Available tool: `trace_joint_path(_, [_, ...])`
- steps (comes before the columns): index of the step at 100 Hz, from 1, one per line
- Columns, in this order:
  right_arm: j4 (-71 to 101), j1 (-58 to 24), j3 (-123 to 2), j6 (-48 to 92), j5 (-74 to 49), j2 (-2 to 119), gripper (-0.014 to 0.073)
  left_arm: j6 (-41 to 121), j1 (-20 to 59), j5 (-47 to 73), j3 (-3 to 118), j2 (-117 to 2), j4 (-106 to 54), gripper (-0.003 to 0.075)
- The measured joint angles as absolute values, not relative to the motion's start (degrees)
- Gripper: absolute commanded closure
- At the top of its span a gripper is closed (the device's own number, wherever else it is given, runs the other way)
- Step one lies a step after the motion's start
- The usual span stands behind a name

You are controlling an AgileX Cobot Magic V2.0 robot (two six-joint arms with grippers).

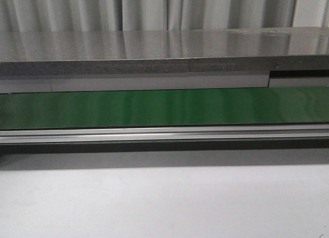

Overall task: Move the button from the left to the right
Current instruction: 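Carry the button onto the conveyor belt and release it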

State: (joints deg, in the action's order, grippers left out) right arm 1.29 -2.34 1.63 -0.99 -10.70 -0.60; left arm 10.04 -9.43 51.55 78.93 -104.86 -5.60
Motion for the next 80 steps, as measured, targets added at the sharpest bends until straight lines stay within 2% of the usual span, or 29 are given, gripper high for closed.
trace_joint_path(40, [1.3, -2.3, 1.6, -1.0, -10.7, -0.6, 0.0662, 12.4, -9.4, 51.4, 78.9, -104.0, -9.1, 0.0152])
trace_joint_path(80, [1.3, -2.3, 1.6, -1.0, -10.7, -0.6, 0.0662, 15.8, -9.4, 50.7, 78.9, -95.9, -15.5, 0.0152])
